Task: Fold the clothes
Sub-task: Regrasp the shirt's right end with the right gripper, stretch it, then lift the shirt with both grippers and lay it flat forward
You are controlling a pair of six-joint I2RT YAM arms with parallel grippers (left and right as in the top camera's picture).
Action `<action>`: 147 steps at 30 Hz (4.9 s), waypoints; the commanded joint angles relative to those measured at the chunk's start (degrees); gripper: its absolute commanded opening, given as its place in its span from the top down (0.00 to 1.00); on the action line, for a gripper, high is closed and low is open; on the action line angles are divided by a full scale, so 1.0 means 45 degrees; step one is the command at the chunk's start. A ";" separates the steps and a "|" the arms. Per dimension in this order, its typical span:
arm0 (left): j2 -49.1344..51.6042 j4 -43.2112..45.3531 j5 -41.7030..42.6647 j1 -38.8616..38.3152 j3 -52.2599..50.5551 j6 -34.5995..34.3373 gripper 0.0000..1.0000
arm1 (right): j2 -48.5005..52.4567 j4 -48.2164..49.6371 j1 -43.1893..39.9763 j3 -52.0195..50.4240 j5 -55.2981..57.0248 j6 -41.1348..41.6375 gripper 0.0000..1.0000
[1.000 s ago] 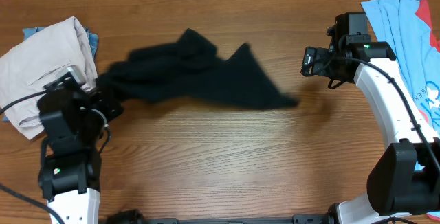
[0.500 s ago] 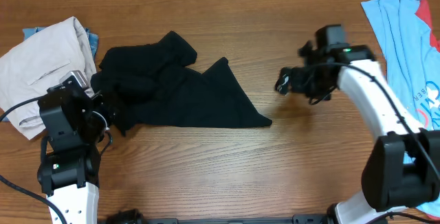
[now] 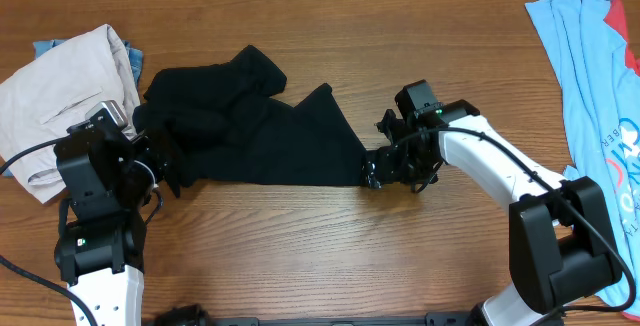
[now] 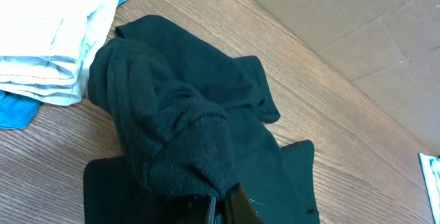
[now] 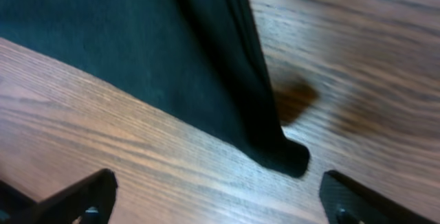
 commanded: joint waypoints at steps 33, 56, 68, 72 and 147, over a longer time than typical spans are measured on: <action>-0.0092 0.1593 -0.2545 -0.0015 0.0840 0.0772 0.96 | -0.2637 -0.7101 -0.3021 0.9972 0.2832 0.1239 0.95; 0.0185 0.0869 -0.2200 -0.0015 0.0835 0.1496 0.94 | 0.1681 -0.8325 -0.2152 0.7053 0.2108 0.0185 0.42; 0.0325 0.0733 -0.2200 -0.0015 0.0835 0.1496 0.93 | 0.1681 -0.4454 0.0845 0.2244 0.1103 0.1904 0.43; 0.0325 0.0719 -0.2195 -0.0015 0.0835 0.1496 0.93 | 0.1681 -0.3327 0.1438 0.1336 0.1593 0.2608 0.43; 0.4449 -0.0801 0.0563 -0.0015 1.0321 0.3376 0.96 | 0.1185 -0.8728 -0.3143 1.9841 0.5727 0.0845 0.96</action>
